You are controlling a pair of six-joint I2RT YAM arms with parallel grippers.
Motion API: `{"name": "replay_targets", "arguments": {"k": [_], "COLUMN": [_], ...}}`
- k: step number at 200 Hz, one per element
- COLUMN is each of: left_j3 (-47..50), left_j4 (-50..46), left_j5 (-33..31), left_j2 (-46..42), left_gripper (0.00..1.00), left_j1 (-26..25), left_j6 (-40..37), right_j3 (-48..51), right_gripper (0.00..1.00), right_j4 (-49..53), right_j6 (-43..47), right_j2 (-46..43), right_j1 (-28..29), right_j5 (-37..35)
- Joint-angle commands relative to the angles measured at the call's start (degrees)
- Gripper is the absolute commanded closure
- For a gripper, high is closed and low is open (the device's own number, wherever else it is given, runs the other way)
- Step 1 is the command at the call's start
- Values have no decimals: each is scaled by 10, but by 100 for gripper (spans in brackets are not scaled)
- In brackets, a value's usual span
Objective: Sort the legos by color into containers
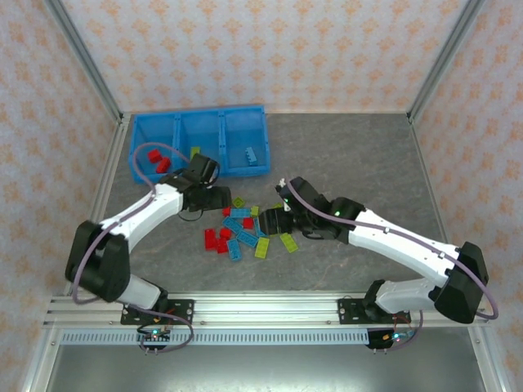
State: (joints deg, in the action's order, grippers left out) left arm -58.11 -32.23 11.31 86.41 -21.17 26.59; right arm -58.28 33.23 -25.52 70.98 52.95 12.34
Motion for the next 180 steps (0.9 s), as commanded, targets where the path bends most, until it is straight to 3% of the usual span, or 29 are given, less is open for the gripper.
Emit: {"name": "replay_targets", "arguments": {"k": [1,23,52,93,113,143,165,180], "left_j3": [-31,-38,-29,-21,-19,-23,-28,-35], "left_j4": [48,63,79,78,75,64,50,30], "left_j5": [29,11,-17,-46,-55,-66,-67,-76], "left_j2": [46,92,118,138,141,138,130,99], "left_gripper": [29,34,51,63,71,73,85,86], "left_j1": [-9,-11,-11,-11,-11,-11,-11,-11], "left_j6": [5,10,18,15,14,12,8,2], "right_j3": [6,-7,-22,-25,-26,-32,-32,-32], "right_gripper": [24,23,23,23,23,23,23,23], "right_j4": [-15,0,10,11,10,10,10,11], "right_j6": [-47,-44,-37,-42,-46,-48,-51,-52], "right_j2": [-29,-28,-15,-9,-12,-14,-19,-25], "right_j1": [1,0,1,0,0,1,0,1], "right_j5": [-27,-56,-65,-61,-61,-55,-56,-59]}}
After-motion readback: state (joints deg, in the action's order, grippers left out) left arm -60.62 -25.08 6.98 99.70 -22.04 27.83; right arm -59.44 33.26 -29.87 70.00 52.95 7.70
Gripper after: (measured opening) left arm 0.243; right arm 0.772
